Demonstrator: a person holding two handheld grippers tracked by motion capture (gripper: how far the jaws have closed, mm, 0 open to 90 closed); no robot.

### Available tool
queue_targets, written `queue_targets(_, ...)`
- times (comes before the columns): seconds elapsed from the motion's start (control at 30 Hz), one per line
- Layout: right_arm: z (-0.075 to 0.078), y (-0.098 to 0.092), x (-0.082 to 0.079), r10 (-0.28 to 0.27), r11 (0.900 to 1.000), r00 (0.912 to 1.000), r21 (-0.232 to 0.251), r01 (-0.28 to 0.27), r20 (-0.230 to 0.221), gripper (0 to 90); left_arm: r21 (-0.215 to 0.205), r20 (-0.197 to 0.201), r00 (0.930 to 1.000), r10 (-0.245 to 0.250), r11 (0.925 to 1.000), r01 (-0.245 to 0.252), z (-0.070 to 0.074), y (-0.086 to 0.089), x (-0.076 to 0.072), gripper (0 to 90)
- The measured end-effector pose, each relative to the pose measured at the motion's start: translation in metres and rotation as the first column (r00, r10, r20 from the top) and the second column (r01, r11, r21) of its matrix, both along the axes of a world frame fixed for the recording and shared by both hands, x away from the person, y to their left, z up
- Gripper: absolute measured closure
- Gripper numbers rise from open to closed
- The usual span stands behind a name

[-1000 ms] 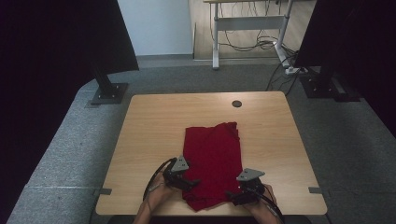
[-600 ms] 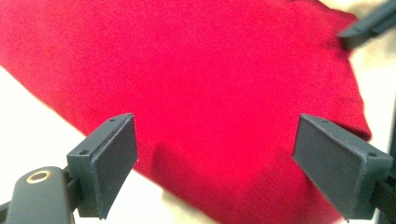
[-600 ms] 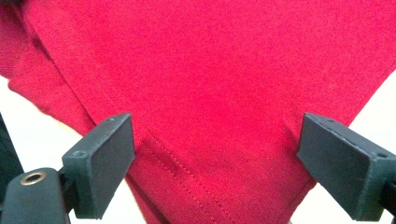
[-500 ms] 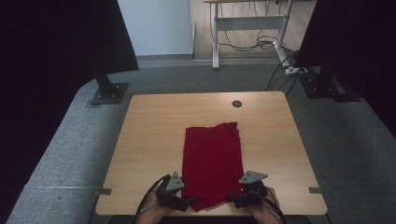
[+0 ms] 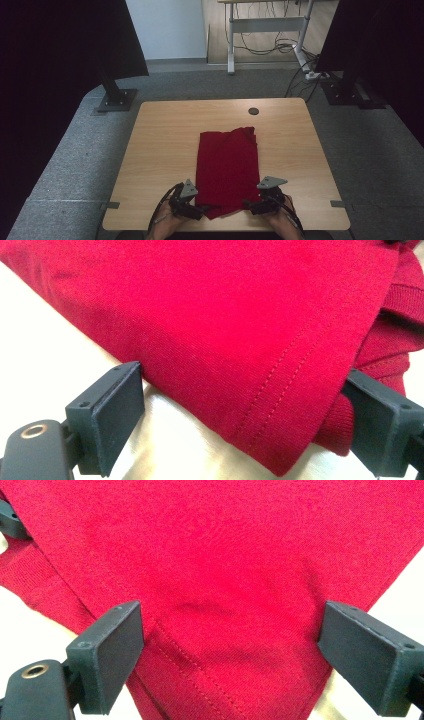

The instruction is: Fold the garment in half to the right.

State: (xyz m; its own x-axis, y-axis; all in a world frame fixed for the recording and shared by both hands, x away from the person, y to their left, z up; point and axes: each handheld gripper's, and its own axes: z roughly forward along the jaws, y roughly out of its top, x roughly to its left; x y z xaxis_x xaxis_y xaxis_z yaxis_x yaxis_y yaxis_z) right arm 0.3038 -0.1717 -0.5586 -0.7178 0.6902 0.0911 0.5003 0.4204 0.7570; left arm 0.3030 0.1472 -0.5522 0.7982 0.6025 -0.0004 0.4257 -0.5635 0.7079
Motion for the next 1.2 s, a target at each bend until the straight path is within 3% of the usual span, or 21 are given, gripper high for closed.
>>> queue_targets(0.07,0.000,0.000,0.002,0.000,1.000,1.0000,-0.004,0.000,0.002,11.1,0.000,0.000,1.0000,0.000,1.0000,0.000,0.000,0.000,0.000,11.6)
queue_targets(0.1,0.000,0.000,0.002,0.000,1.000,1.0000,-0.004,0.000,0.002,11.1,0.003,-0.001,1.0000,0.000,1.0000,0.000,0.000,0.001,0.010,11.6)
queue_targets(0.17,0.001,0.003,0.015,-0.006,1.000,1.0000,-0.011,0.006,-0.001,11.1,0.000,0.000,1.0000,0.009,1.0000,-0.009,0.000,0.002,0.016,11.6)
queue_targets(0.3,0.001,0.003,0.018,-0.006,1.000,1.0000,-0.012,0.006,0.001,11.1,-0.001,0.002,0.9997,0.025,0.9997,-0.025,0.000,0.003,0.024,11.6)
queue_targets(0.33,0.001,0.006,0.029,-0.007,1.000,1.0000,-0.011,0.007,0.002,11.1,-0.001,0.002,0.9997,0.025,0.9997,-0.025,0.000,0.003,0.024,11.6)
queue_targets(0.4,0.001,0.006,0.029,-0.007,1.000,1.0000,-0.011,0.007,0.002,11.1,-0.006,0.006,0.9993,0.037,0.9993,-0.037,0.000,0.005,0.031,11.6)
queue_targets(0.47,0.001,0.008,0.045,0.001,1.000,1.0000,-0.012,-0.001,0.004,11.1,-0.009,0.008,0.9991,0.043,0.9990,-0.043,-0.001,0.006,0.036,11.6)
queue_targets(0.73,0.001,0.010,0.064,-0.002,1.000,1.0000,-0.007,0.002,0.007,11.2,-0.017,0.015,0.9985,0.053,0.9985,-0.052,-0.001,0.009,0.054,11.1)
queue_targets(0.87,0.001,0.010,0.076,-0.002,1.000,1.0000,-0.009,0.002,0.009,11.2,-0.025,0.020,0.9971,0.074,0.9970,-0.073,-0.002,0.009,0.069,11.2)
queue_targets(1.0,0.001,0.009,0.092,0.001,1.000,1.0000,-0.010,-0.001,0.010,11.4,-0.024,0.021,0.9963,0.083,0.9963,-0.083,-0.002,0.007,0.076,11.3)
queue_targets(1.2,0.001,0.010,0.098,-0.006,1.000,0.9999,-0.009,0.006,0.010,11.6,-0.026,0.022,0.9958,0.089,0.9957,-0.089,-0.002,0.006,0.078,11.3)
